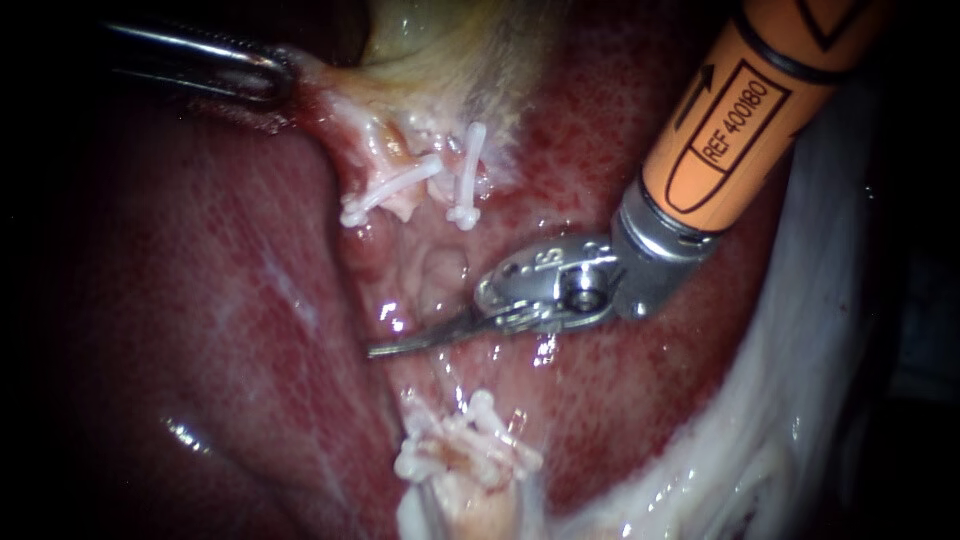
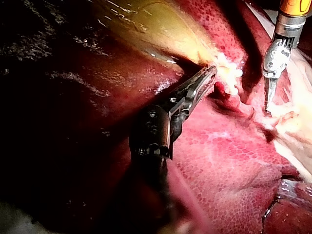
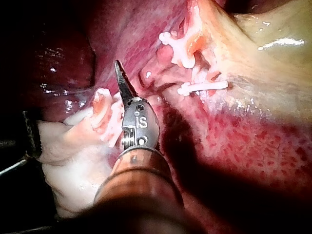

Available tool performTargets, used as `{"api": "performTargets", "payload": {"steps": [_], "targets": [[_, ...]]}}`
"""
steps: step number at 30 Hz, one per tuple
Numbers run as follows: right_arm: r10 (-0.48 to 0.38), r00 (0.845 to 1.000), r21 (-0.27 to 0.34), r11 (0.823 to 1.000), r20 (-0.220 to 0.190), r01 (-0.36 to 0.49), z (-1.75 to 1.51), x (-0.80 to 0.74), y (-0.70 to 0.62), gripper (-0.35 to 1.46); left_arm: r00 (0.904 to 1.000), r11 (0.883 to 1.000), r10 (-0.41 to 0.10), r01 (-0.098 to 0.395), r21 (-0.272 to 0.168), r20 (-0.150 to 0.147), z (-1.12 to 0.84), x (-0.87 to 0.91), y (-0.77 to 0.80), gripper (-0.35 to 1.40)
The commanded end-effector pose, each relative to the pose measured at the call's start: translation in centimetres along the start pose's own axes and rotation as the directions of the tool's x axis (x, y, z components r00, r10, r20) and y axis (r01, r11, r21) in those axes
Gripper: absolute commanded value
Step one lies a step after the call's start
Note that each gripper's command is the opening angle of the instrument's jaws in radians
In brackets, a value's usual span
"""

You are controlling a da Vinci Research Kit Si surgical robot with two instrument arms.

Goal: Go back from the cut right tube

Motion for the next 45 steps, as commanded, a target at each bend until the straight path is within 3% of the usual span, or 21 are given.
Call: {"api": "performTargets", "payload": {"steps": [1, 3, 4, 5, 7, 8, 10, 15, 19, 22, 27, 33, 36, 45], "targets": [[0.005, 1.0, -0.001, 1.0, -0.007, -0.005, -0.01, 0.0, -0.01, -0.35, 1.0, 1.0, 0.0, 0.0, -0.001, 0.0, 0.0, 0.0, 0.0, -0.35], [0.004, 0.999, 0.009, 1.0, -0.035, -0.004, -0.01, 0.01, -0.02, -0.35, 1.0, 1.0, 0.0, 0.0, -0.001, 0.0, 0.0, 0.0, 0.0, -0.35], [0.003, 0.999, 0.009, 1.0, -0.05, -0.003, 0.0, 0.01, -0.02, 0.15, 1.0, 1.0, 0.0, 0.0, -0.001, 0.0, 0.0, 0.0, 0.0, -0.35], [0.003, 0.998, 0.008, 1.0, -0.063, -0.003, 0.01, 0.02, -0.01, 0.54, 1.0, 1.0, 0.0, 0.0, -0.001, 0.0, 0.0, 0.0, 0.0, -0.35], [0.003, 0.997, -0.015, 1.0, -0.077, -0.004, 0.04, 0.04, -0.01, 1.13, 1.0, 1.0, 0.0, 0.0, -0.001, 0.0, 0.0, 0.0, -0.01, -0.35], [0.003, 0.996, -0.032, 0.999, -0.085, -0.006, 0.05, 0.05, 0.0, 1.28, 1.0, 1.0, 0.0, 0.0, -0.001, 0.0, 0.0, 0.0, -0.01, -0.35], [0.004, 0.996, -0.062, 0.998, -0.092, -0.009, 0.07, 0.06, 0.0, 1.4, 1.0, 1.0, 0.0, 0.0, -0.001, 0.0, 0.0, 0.0, -0.01, -0.35], [0.004, 0.995, -0.075, 0.997, -0.095, -0.011, 0.06, 0.05, -0.01, 1.43, 1.0, 1.0, 0.0, 0.0, -0.001, 0.0, -0.01, 0.0, -0.01, -0.35], [0.008, 0.994, -0.14, 0.99, -0.111, -0.024, -0.01, 0.02, -0.08, 1.43, 1.0, 1.0, 0.0, 0.0, -0.001, 0.0, -0.01, 0.0, -0.01, -0.35], [-0.026, 0.996, -0.192, 0.981, -0.09, 0.009, -0.13, 0.02, -0.15, 1.43, 1.0, 1.0, 0.0, 0.0, -0.001, 0.0, -0.01, -0.01, -0.02, -0.35], [-0.108, 0.994, -0.32, 0.942, -0.002, 0.102, -0.46, 0.02, -0.29, 1.43, 1.0, 1.0, 0.001, -0.001, -0.002, 0.0, -0.02, -0.01, -0.02, -0.35], [-0.15, 0.978, -0.407, 0.892, 0.147, 0.198, -0.85, -0.1, -0.49, 1.45, 1.0, 1.0, 0.001, -0.001, -0.002, 0.0, -0.02, -0.02, -0.02, -0.35], [-0.163, 0.967, -0.434, 0.87, 0.194, 0.233, -1.0, -0.18, -0.58, 1.45, 1.0, 1.0, 0.001, -0.001, -0.002, 0.0, -0.03, -0.02, -0.03, -0.35], [-0.157, 0.959, -0.508, 0.821, 0.235, 0.259, -1.37, -0.22, -0.72, 1.45, 1.0, 1.0, 0.001, -0.001, -0.002, 0.0, -0.03, -0.02, -0.03, -0.35]]}}
